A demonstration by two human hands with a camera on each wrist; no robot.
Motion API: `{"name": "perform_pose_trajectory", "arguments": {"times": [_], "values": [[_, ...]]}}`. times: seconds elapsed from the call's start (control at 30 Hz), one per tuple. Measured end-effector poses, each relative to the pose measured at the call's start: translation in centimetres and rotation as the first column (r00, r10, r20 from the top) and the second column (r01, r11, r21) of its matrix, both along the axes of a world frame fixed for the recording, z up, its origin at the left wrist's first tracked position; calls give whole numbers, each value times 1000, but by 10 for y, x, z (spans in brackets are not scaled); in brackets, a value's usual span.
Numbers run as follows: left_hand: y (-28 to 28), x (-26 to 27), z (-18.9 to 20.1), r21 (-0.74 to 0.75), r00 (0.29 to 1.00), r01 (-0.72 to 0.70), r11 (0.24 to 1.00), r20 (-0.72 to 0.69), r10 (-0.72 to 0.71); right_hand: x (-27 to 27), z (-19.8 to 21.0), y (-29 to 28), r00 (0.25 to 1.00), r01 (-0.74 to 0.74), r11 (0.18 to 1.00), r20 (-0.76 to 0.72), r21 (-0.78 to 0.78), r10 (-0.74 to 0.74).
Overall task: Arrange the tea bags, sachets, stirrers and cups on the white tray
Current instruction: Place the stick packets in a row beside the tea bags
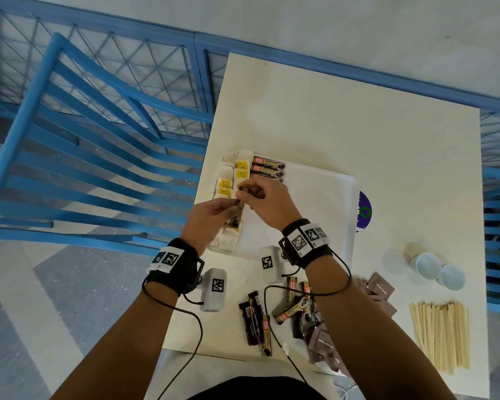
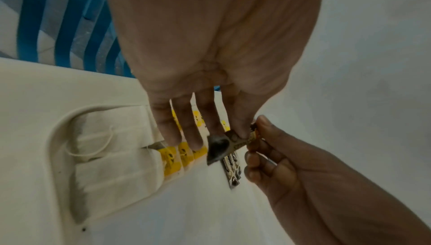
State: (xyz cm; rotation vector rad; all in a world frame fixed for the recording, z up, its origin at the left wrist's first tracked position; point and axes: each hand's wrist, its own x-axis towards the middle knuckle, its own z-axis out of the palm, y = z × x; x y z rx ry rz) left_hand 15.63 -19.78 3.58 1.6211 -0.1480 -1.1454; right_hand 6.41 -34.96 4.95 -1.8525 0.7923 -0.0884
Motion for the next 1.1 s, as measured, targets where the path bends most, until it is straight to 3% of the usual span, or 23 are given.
{"name": "perform_pose_trajectory", "arguments": {"times": [0.07,0.13,0.2,0.4,0.57,0.77,0.97,1.1], "values": [[1,-1,0,19,996,12,1000,84,-13,-1,3,3,1000,11,1000,18,-20,-11],[1,-1,2,-12,997,-22,1000,71,23,-5,4,9,999,33,999,21,20,-33],[-1,-3,6,-46,995,-100,994,12,101,-11,3,15,999,19,1000,34,21,-20],[-4,-2,16,-78,954,-233,969,-214,212,-17,-3,21,993,-40,978,99,-202,61],[-5,-1,20,-66,943,-313,948,-142,301,-19,-1,18,989,-66,959,108,-275,99],[-6,-6,19,-56,894,-425,903,-184,409,-22,-1,18,986,-107,945,86,-310,140],[-8,-1,13,-15,922,-364,931,-149,358,-18,-7,13,992,-91,900,41,-425,119],[-6,5,7,57,947,-313,948,-57,316,-29,-24,-11,1000,-5,892,-14,-451,-1]]}}
